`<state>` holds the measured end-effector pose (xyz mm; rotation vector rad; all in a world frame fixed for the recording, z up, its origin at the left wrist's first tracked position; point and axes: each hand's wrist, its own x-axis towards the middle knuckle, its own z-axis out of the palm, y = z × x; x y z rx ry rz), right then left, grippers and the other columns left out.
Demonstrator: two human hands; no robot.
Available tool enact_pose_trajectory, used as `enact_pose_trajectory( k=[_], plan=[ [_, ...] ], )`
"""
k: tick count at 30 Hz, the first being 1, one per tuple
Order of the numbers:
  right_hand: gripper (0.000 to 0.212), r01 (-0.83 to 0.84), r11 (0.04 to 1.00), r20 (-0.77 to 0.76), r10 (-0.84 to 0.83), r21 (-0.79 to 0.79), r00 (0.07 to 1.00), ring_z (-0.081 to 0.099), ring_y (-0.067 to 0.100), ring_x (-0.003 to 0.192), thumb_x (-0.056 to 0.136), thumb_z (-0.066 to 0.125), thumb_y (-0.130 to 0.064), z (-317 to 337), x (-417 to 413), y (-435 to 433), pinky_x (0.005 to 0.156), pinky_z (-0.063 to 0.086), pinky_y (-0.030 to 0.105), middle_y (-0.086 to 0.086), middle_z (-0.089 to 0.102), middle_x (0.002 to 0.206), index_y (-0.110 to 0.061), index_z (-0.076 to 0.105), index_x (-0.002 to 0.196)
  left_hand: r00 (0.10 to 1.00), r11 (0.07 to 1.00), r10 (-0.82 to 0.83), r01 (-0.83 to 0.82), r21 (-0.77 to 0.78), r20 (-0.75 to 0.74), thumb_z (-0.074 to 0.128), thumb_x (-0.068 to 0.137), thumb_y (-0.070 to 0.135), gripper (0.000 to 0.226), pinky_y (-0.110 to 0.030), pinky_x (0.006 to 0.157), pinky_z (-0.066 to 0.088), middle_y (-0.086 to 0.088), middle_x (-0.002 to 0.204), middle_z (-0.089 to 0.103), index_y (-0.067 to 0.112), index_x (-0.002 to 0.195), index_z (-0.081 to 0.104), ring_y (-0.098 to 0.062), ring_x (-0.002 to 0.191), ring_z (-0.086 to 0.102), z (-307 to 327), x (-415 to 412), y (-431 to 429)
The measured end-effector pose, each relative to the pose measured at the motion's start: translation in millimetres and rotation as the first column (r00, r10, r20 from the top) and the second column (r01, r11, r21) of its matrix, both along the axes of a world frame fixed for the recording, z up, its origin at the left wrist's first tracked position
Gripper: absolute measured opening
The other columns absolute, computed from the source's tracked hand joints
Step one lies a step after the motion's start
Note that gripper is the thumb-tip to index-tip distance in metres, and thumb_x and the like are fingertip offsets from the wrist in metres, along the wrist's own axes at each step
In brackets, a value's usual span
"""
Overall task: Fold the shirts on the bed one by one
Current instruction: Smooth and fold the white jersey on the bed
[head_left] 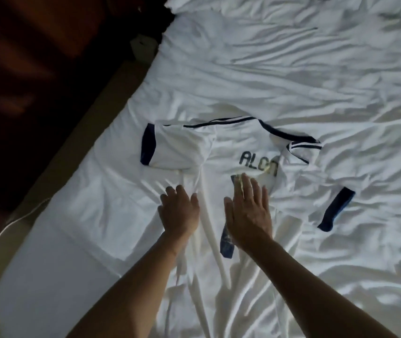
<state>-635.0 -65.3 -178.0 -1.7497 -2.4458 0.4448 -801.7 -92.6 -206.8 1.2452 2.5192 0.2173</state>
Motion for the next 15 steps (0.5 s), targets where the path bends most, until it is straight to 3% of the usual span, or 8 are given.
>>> enact_pose_trajectory(
  k=[2, 4, 8, 15],
  plan=[
    [0.057, 0.008, 1.000, 0.001, -0.008, 0.027, 1.000, 0.041, 0.034, 0.142, 0.106, 0.030, -0.041, 0, -18, 28, 0.121, 0.030, 0.052, 0.014, 0.045, 0.154, -0.008, 0.042, 0.151, 1.000, 0.999, 0.016, -0.016, -0.028, 0.005, 0.048, 0.104, 0.049, 0.048, -0.048, 0.093, 0.050, -0.015, 0.132, 0.055, 0.009, 0.130, 0.056, -0.035, 0.120, 0.055, -4, -7, 16],
    [0.048, -0.001, 1.000, 0.022, 0.001, 0.016, 1.000, 0.051, 0.031, 0.127, 0.107, 0.037, -0.036, -2, -33, 55, 0.106, 0.042, 0.047, 0.012, 0.055, 0.140, -0.010, 0.049, 0.145, 0.998, 0.999, 0.045, -0.044, -0.028, 0.033, 0.050, 0.103, 0.051, 0.050, -0.048, 0.093, 0.052, -0.015, 0.129, 0.057, 0.009, 0.128, 0.056, -0.035, 0.117, 0.057, -7, -13, 31],
    [0.041, -0.021, 0.997, -0.027, 0.019, -0.079, 0.999, 0.053, 0.030, 0.121, 0.109, 0.039, -0.029, -9, -61, 102, 0.099, 0.047, 0.044, 0.013, 0.057, 0.134, -0.010, 0.048, 0.145, 0.995, 0.996, 0.069, -0.072, 0.046, 0.073, 0.054, 0.099, 0.053, 0.051, -0.045, 0.087, 0.054, -0.013, 0.118, 0.063, 0.010, 0.125, 0.061, -0.033, 0.108, 0.062, -13, -17, 54],
    [0.041, -0.032, 0.989, -0.160, 0.008, -0.145, 0.987, 0.062, 0.035, 0.114, 0.110, 0.041, -0.022, -22, -99, 158, 0.090, 0.052, 0.044, 0.019, 0.063, 0.130, -0.012, 0.042, 0.149, 0.994, 0.987, 0.076, -0.087, 0.135, 0.083, 0.063, 0.095, 0.037, 0.026, -0.041, 0.070, 0.053, -0.010, 0.094, 0.069, 0.011, 0.094, 0.069, -0.033, 0.086, 0.068, -28, -19, 70]
  ],
)
